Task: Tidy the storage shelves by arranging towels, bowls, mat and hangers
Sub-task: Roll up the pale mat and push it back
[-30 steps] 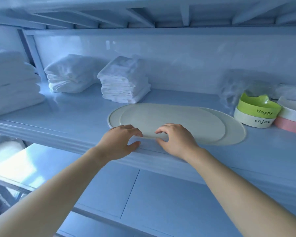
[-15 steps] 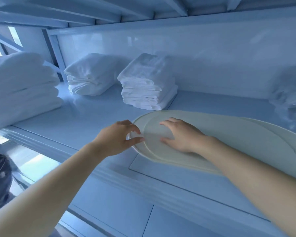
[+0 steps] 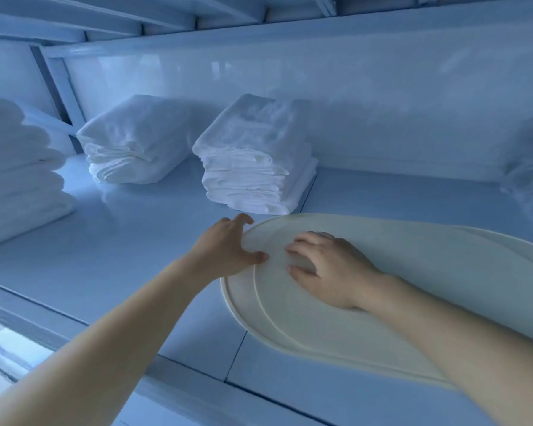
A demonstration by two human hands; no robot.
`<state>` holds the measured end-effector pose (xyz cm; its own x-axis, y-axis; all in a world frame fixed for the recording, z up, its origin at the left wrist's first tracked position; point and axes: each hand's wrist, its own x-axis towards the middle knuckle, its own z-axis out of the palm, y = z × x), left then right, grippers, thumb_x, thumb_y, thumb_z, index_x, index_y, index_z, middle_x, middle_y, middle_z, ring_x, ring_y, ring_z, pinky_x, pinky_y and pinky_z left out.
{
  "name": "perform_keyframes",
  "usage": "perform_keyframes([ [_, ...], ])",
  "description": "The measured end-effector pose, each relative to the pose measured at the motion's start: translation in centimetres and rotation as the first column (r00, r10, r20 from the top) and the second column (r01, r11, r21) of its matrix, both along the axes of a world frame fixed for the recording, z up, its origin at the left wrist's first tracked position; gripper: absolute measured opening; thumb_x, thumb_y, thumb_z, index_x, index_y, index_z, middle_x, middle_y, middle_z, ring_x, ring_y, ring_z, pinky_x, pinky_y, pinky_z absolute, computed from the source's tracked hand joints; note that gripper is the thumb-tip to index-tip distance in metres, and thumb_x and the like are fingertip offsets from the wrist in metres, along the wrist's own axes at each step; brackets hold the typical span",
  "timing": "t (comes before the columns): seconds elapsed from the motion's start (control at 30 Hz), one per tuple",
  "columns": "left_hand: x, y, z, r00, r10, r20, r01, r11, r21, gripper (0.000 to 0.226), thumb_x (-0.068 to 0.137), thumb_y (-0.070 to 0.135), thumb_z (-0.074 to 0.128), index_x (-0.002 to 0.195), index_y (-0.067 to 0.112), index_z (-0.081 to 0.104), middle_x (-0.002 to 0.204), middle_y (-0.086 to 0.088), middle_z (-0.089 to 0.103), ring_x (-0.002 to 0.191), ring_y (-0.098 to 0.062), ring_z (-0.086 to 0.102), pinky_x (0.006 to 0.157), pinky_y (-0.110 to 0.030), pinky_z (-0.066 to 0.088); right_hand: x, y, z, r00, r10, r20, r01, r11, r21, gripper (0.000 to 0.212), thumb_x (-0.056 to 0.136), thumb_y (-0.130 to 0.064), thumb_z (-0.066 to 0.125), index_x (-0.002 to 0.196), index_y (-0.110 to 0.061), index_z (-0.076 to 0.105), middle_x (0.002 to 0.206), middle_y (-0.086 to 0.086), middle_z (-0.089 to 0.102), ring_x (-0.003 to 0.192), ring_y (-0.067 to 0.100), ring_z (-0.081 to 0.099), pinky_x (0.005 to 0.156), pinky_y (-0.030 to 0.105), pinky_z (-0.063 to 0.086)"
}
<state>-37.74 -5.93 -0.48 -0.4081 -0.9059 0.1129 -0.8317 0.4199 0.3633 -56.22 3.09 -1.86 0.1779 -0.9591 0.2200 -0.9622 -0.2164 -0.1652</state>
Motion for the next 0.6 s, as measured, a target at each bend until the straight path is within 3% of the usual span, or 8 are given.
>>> perform_keyframes([
  [0.1, -0.2, -0.8, 0.4, 0.999, 0.039, 0.007, -0.039, 0.997, 0.061, 0.09, 0.065, 0.056, 0.074, 0.138, 0.024, 0.032, 0.127, -0.004, 0.051, 0.116, -0.026, 0.048, 0.078, -0.029, 0.033, 0.2, 0.6, 0.2, 0.999, -0.048, 0.01, 0.048, 0.998, -0.034, 0.036, 0.091, -0.039, 0.043, 0.119, -0.022, 0.057, 0.125, -0.005, 0.052, 0.117, 0.018, 0.046, 0.096, 0.036, 0.041],
  [0.23, -0.5, -0.4, 0.7, 1.0, -0.018, -0.008, 0.018, 0.999, 0.03, 0.07, 0.069, 0.049, 0.073, 0.123, 0.018, 0.041, 0.099, 0.004, 0.054, 0.086, -0.021, 0.048, 0.064, -0.028, 0.034, 0.4, 1.5, 0.5, 0.996, -0.094, 0.006, 0.094, 0.994, -0.056, 0.03, 0.091, -0.03, 0.042, 0.114, -0.02, 0.06, 0.12, -0.002, 0.055, 0.113, 0.019, 0.05, 0.09, 0.035, 0.044],
  [0.47, -0.3, 0.8, -0.9, 0.937, -0.166, -0.307, 0.163, 0.986, -0.035, 0.072, 0.074, 0.033, 0.069, 0.135, 0.026, 0.03, 0.114, 0.0, 0.05, 0.103, -0.025, 0.052, 0.073, -0.028, 0.037, 0.3, 3.7, 0.4, 0.973, -0.226, 0.054, 0.229, 0.971, -0.073, 0.027, 0.092, -0.026, 0.046, 0.113, -0.021, 0.062, 0.119, -0.005, 0.058, 0.11, 0.015, 0.053, 0.089, 0.035, 0.046],
  [0.6, -0.3, 1.2, -0.6, 0.847, -0.212, -0.488, 0.213, 0.975, -0.054, 0.061, 0.083, 0.043, 0.059, 0.135, 0.028, 0.03, 0.096, 0.011, 0.051, 0.086, -0.016, 0.051, 0.068, -0.028, 0.036, 0.3, 4.3, 1.3, 0.951, -0.294, 0.098, 0.299, 0.953, -0.044, 0.024, 0.088, -0.027, 0.056, 0.108, -0.021, 0.067, 0.114, -0.006, 0.064, 0.109, 0.015, 0.057, 0.091, 0.034, 0.046],
])
